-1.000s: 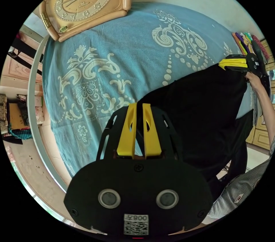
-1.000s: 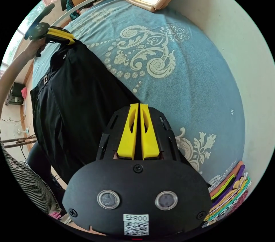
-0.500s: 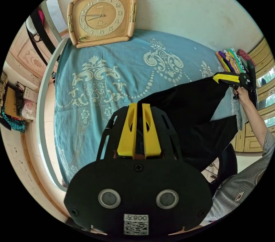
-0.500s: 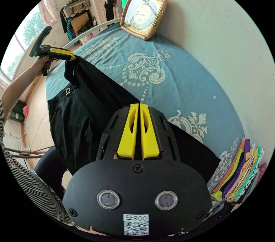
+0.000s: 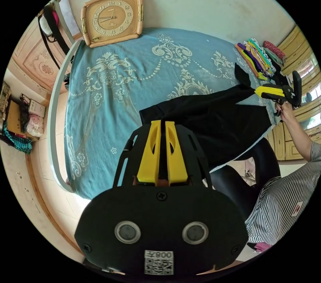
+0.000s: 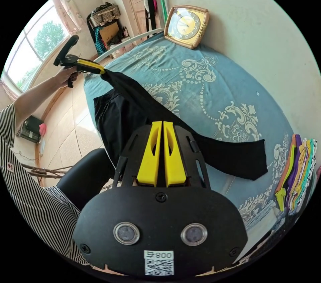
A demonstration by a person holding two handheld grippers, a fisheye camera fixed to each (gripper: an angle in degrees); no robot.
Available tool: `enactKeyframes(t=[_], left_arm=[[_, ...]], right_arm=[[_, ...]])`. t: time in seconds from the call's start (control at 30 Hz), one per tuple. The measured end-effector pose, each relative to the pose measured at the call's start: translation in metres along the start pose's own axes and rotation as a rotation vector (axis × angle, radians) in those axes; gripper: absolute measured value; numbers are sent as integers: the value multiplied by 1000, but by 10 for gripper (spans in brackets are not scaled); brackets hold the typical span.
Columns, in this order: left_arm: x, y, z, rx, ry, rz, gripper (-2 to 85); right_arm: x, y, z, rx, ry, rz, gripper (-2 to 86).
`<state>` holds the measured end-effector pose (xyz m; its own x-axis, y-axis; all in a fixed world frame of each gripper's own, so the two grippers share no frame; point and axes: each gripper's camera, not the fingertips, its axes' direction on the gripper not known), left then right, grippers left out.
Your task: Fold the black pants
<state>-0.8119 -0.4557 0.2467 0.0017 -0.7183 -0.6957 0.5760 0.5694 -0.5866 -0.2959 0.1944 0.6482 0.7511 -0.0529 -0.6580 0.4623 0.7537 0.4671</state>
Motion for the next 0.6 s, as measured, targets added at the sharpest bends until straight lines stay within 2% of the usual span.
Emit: enactKeyframes(t=[0.13,0.27,0.4,0.6], left_arm=[[20,26,-20,-17,-37,68,14],[37,60,-12,-108,-84,120,14],[41,96,9,-194,-74,94,13],[44,140,1,-194,-42,81,12]], right_arm=[[-35,27,-1,-41,-35,-35,6],[-69,48,19,-114,-63,-58,5],[-94,62,43,-183,-99,-66,4],[-125,76,56,-217,-132,-67,4]])
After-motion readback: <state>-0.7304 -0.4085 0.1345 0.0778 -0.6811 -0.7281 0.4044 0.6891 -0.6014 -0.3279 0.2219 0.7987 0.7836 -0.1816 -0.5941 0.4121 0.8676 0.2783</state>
